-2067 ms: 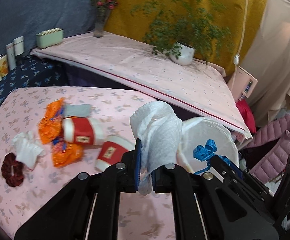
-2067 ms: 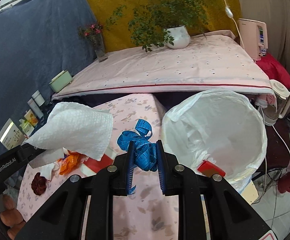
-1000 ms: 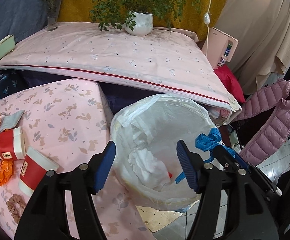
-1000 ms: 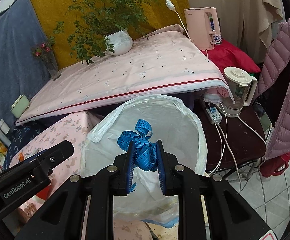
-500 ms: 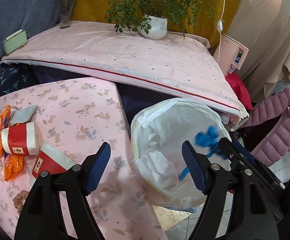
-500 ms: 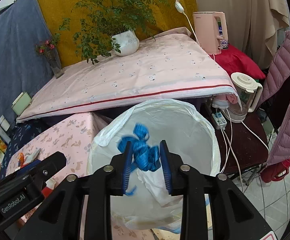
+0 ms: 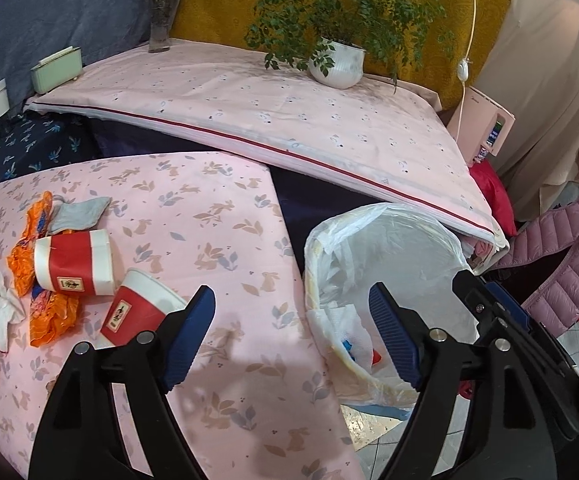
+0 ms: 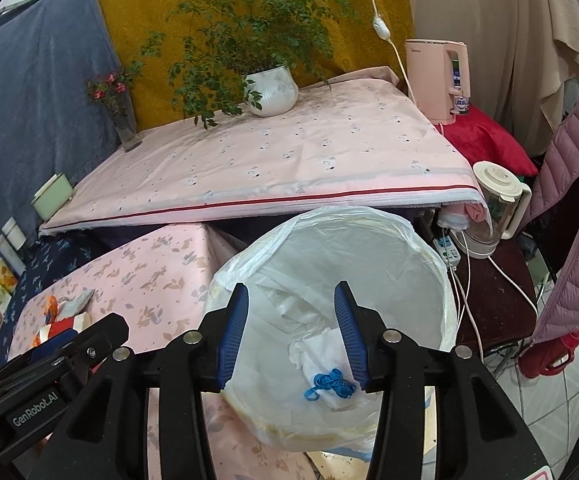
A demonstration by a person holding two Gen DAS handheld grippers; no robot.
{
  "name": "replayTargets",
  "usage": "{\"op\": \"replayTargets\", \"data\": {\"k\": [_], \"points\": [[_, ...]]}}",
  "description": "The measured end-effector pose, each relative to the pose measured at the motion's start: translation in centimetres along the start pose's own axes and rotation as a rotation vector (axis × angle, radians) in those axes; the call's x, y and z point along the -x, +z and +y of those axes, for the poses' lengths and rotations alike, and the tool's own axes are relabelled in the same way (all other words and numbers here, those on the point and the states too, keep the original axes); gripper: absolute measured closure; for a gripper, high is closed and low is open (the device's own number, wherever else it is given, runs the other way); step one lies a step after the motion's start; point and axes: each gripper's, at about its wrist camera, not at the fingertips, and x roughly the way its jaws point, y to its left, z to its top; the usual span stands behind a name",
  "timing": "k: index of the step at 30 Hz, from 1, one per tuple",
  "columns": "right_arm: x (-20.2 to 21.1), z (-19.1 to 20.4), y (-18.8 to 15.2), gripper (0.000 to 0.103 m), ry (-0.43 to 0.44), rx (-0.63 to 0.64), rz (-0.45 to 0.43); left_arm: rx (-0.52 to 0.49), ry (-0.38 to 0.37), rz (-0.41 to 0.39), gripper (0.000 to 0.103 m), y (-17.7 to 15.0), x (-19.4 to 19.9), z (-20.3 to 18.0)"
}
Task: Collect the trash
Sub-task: 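Grasp the beige scrunchie with right tool while left tool grasps dark red scrunchie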
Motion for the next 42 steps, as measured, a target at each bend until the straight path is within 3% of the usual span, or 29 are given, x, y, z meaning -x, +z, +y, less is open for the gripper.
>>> {"op": "replayTargets", "data": {"k": [13,21,42], "points": [[1.3,4.5,-1.7,0.054,0.053,0.076,0.022,0.081,0.05,-0.02,0.027,-1.1,2.4,4.9],[1.9,8.0,-3.1,0.054,0.095,0.126,0.043,0.138,0.121,-0.021,0.027,-2.5,3.7,9.2],[1.7,19.4,-10.9,0.054,0.256,0.323,0.208,0.429,0.397,-0.007,0.026,-9.5,8.6,27.8]]}}
